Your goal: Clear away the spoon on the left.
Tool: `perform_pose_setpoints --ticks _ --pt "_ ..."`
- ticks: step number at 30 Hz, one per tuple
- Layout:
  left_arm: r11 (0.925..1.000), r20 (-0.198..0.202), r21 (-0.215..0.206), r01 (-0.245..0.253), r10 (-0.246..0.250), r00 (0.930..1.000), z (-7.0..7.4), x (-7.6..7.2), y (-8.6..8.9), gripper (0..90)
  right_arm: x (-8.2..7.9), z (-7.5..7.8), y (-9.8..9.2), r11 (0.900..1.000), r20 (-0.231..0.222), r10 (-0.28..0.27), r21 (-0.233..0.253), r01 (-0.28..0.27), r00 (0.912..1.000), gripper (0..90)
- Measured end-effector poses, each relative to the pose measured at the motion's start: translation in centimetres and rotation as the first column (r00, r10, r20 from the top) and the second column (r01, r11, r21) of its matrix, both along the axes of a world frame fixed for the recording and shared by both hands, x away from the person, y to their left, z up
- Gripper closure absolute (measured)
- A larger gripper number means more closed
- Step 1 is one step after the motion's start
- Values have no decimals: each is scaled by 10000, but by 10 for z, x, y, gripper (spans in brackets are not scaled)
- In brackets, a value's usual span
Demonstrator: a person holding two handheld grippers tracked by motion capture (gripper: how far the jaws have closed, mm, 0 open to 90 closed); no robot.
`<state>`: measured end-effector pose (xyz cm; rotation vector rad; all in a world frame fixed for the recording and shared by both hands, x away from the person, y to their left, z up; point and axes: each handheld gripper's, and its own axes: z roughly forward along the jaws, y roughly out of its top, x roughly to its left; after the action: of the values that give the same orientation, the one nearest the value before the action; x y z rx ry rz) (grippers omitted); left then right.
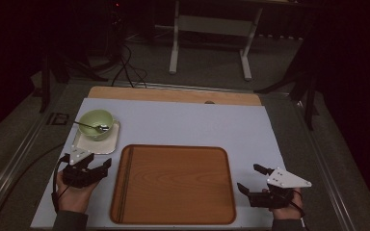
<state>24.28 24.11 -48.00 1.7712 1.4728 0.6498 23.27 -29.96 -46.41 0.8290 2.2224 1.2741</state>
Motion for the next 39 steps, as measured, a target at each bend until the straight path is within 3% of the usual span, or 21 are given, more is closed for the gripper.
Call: perform_pose_setpoints --ticks 18,27,39 --pt "9979 321 -564 -315 334 9989 12 7 18 375 0 -2 4 10000 -91 1 10 -1 10000 133" --pt "9970 428 -524 -573 596 9973 20 13 34 368 1 -2 4 10000 -86 29 24 -29 10000 133" --pt "9911 843 -641 -1164 1216 9890 25 28 47 365 1 -2 4 10000 -132 37 6 -37 9999 133"
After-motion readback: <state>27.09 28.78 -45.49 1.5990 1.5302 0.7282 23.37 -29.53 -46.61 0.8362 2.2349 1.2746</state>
